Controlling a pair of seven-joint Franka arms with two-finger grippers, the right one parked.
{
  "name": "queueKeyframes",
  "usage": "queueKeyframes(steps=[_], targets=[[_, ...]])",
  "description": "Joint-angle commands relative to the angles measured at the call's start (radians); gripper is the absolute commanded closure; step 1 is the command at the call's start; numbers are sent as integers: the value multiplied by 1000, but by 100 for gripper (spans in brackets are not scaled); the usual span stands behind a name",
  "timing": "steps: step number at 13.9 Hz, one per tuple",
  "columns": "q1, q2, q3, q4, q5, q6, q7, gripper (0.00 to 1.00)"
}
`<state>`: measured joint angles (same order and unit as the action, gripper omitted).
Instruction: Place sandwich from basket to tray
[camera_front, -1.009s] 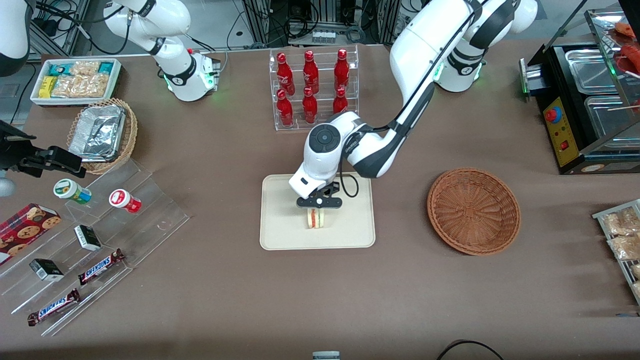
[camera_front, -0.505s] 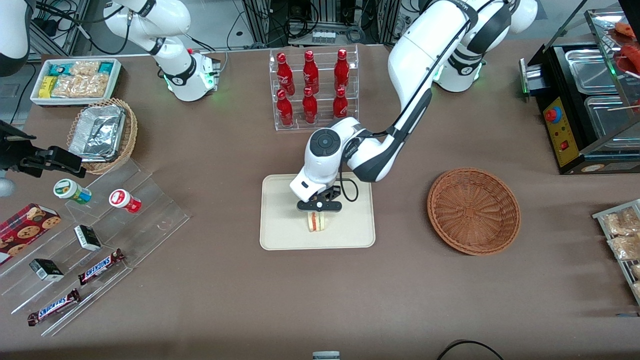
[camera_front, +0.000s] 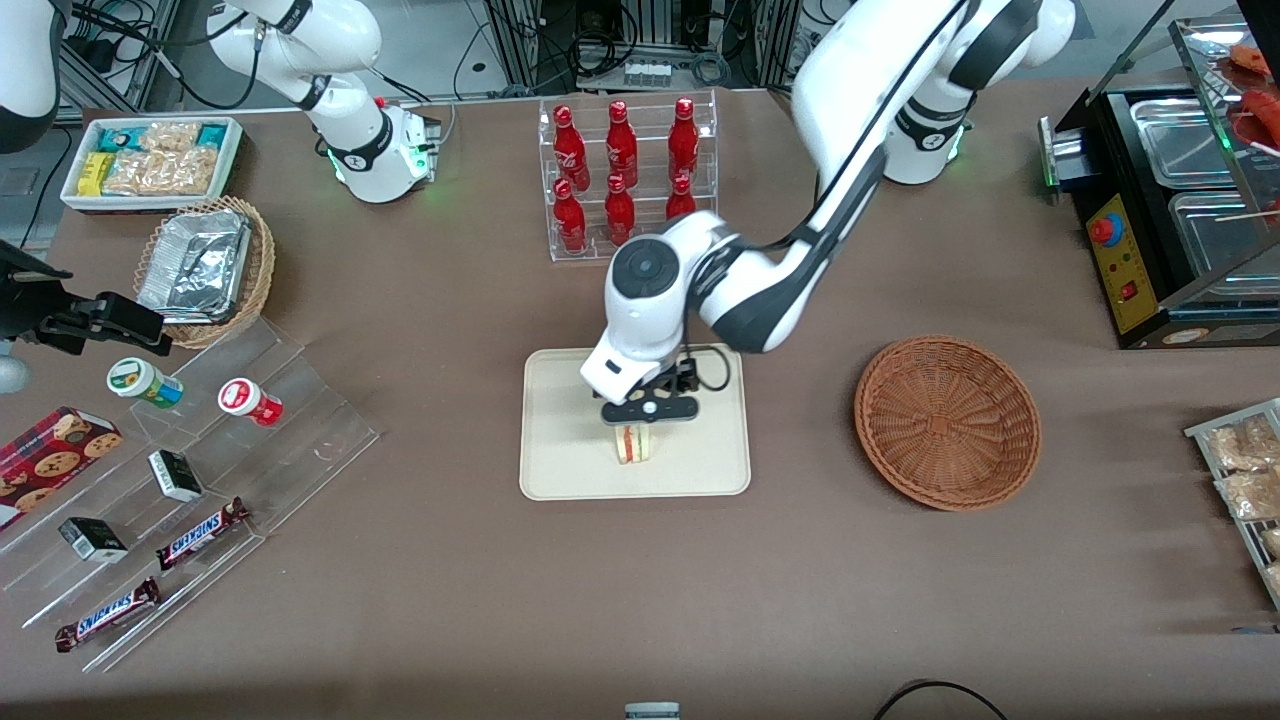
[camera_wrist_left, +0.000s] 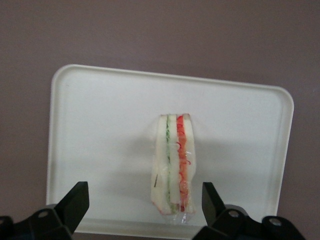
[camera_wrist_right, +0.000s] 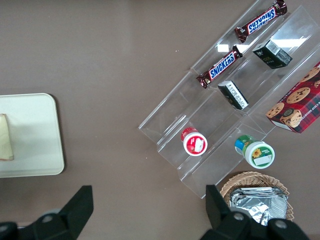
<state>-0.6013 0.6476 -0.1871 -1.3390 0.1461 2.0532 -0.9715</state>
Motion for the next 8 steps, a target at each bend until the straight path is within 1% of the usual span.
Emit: queueKeyframes(steps=[1,3,5,7,8], targets=[[47,-164,5,-39,-60,-140,-35,1],[104,-253,3,-40,-63,-297,-42,1],[179,-339,3,-49,-65,-420,-1,1],[251,-434,3,-86,-65,-508,103,1],[299,-480,3,-110,-65,-549,184,1]])
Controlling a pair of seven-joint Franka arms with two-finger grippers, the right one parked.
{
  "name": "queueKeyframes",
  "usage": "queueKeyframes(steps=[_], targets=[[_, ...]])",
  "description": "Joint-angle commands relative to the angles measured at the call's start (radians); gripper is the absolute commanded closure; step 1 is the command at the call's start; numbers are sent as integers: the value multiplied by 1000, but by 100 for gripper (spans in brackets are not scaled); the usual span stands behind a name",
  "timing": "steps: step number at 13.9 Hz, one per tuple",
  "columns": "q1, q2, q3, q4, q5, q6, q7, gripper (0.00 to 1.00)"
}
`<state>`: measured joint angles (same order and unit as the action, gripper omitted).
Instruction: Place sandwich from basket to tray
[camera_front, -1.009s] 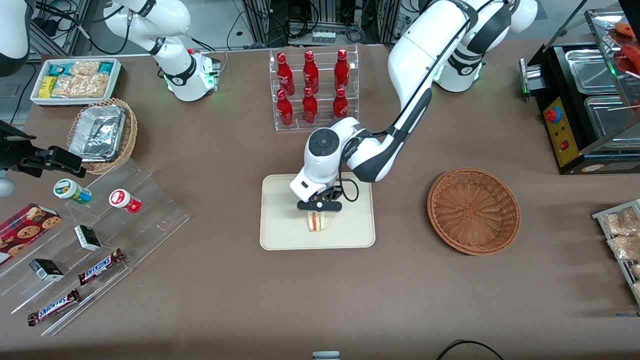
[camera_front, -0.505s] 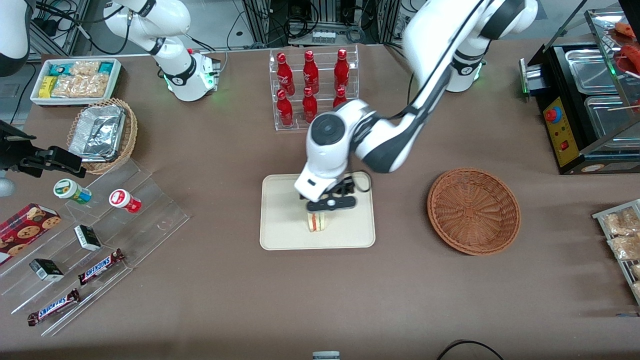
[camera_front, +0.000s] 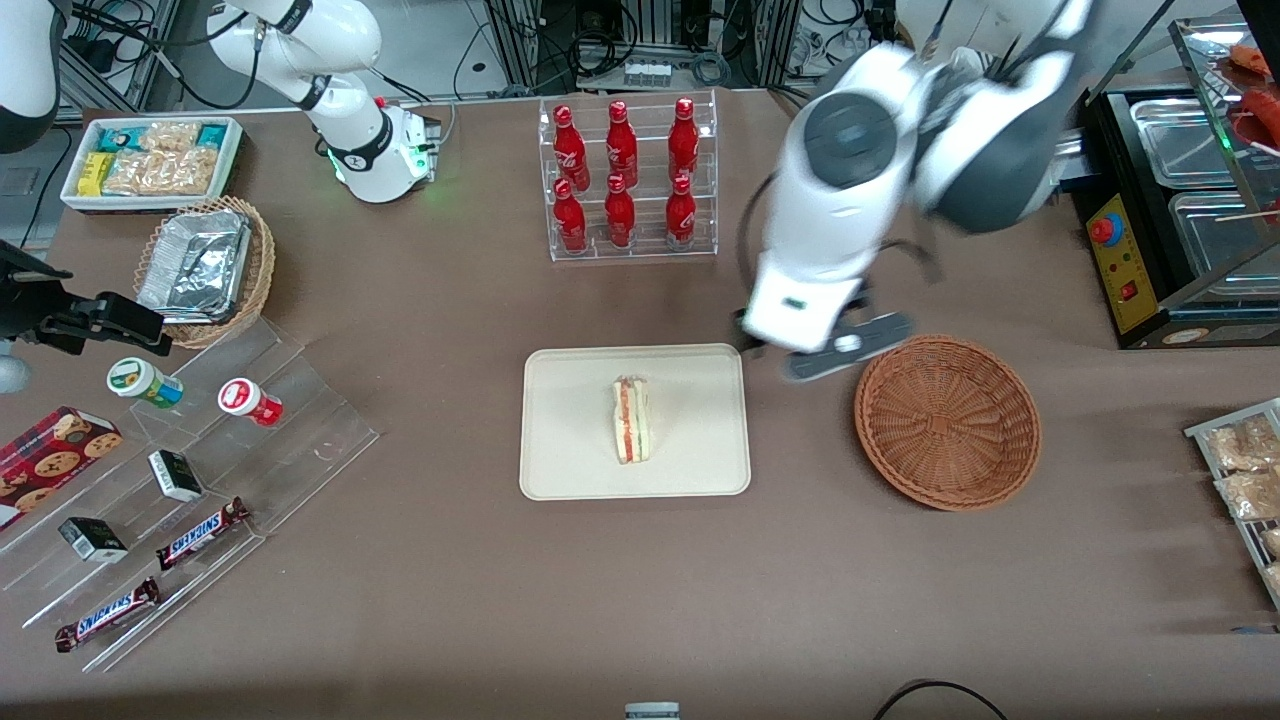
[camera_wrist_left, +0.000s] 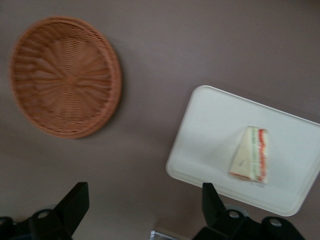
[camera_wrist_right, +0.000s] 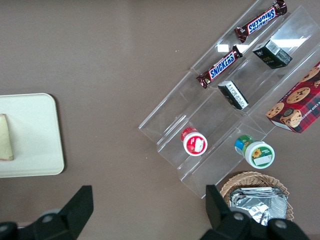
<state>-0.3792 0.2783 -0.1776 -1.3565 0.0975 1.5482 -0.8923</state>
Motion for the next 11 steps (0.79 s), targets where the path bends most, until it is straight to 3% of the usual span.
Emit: queueKeyframes(steps=[1,4,8,10,11], targets=[[118,-146,-7,-105,-16,-75,187,1],[283,-212,-7,-110,-74,-166,499,1],[449,-272,-5,-112,-82,-240,781,1],[474,-309,24,-144,-81,-264,880,1],[438,-329,92,-165,-81,-257,895,1]])
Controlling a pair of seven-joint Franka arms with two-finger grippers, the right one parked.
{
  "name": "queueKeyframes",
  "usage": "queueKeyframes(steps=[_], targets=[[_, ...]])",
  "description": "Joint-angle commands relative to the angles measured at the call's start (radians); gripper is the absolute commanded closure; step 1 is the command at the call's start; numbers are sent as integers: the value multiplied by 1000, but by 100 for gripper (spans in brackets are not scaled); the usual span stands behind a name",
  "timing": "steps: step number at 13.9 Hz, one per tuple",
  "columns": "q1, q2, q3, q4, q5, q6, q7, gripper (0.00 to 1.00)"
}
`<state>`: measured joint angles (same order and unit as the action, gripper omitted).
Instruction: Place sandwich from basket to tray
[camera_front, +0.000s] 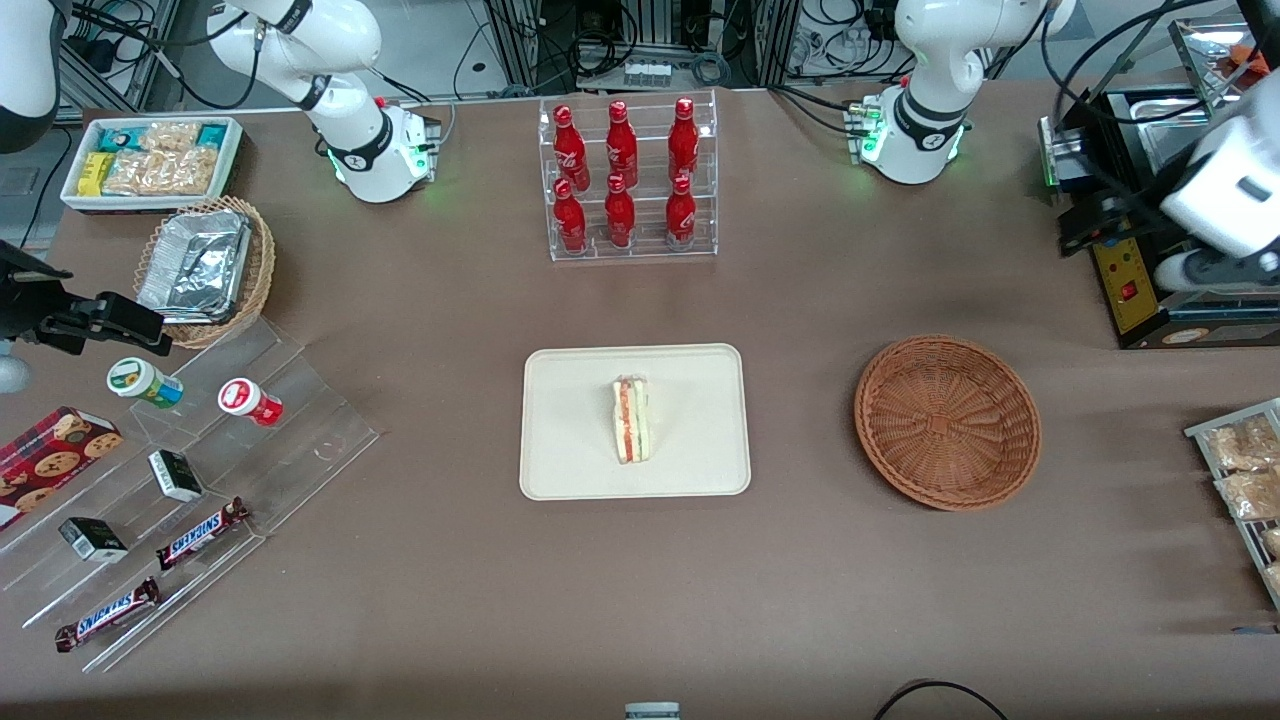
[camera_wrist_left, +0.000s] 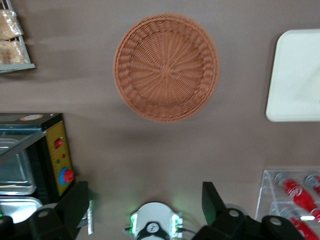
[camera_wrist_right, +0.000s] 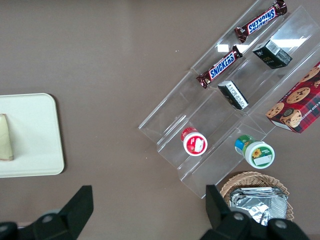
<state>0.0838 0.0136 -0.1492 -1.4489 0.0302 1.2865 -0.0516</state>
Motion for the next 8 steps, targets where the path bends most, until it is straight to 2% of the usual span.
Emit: queueKeyframes(steps=[1,2,3,8], targets=[[-101,-72,135,-80,-12,5,56,1],[-158,-72,207,-80,-13,4,58,1],[-182,-69,220,-79,-13,0,53,1],[-176,-35,194,-27,-13,-3,42,1]])
